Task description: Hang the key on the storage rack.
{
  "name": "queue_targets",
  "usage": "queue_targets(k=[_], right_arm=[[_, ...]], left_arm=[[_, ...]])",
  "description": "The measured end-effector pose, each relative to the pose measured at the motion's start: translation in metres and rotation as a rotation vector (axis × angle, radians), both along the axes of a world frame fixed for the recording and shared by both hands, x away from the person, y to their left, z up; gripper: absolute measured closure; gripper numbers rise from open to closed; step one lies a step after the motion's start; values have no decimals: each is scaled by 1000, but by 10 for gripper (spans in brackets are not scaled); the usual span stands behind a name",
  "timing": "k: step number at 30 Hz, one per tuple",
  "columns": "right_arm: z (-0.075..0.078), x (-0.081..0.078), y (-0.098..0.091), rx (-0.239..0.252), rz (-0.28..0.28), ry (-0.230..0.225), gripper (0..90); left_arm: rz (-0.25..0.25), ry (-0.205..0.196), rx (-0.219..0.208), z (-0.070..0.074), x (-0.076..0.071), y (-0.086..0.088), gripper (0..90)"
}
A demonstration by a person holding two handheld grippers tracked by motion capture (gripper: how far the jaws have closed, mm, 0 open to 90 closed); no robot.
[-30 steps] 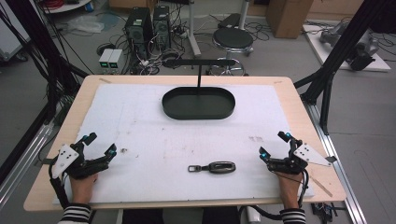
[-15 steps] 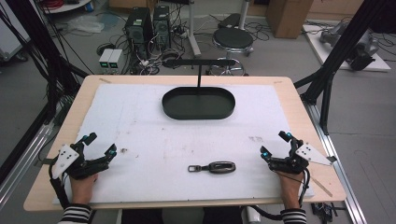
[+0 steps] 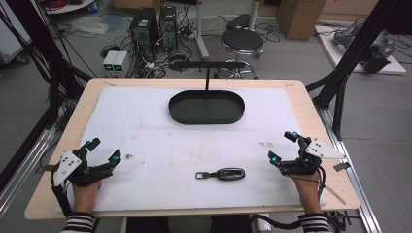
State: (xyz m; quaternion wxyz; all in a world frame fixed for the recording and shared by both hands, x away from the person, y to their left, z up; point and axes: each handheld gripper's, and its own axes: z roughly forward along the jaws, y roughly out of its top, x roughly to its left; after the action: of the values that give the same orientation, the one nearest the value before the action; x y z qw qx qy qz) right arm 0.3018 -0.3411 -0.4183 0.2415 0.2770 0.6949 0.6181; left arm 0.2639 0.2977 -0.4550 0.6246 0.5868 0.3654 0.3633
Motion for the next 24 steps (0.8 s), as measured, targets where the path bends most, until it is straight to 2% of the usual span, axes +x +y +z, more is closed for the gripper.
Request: queue_targets(k=[2, 7, 16, 19, 24], right_arm=[[10, 3, 5, -54, 55, 3, 9], [26, 11, 22, -154, 174, 46, 9], [45, 21, 45, -307, 307, 65, 9], [50, 22, 54, -339, 345, 75, 9], [52, 26, 71, -430, 412, 92, 9]], left_arm=[[0, -1, 2, 0, 0, 0, 124], [0, -2, 1, 0, 0, 0, 124], [0, -1, 1, 0, 0, 0, 124], [0, -1, 1, 0, 0, 0, 124], [-2, -2, 1, 0, 0, 0, 124]])
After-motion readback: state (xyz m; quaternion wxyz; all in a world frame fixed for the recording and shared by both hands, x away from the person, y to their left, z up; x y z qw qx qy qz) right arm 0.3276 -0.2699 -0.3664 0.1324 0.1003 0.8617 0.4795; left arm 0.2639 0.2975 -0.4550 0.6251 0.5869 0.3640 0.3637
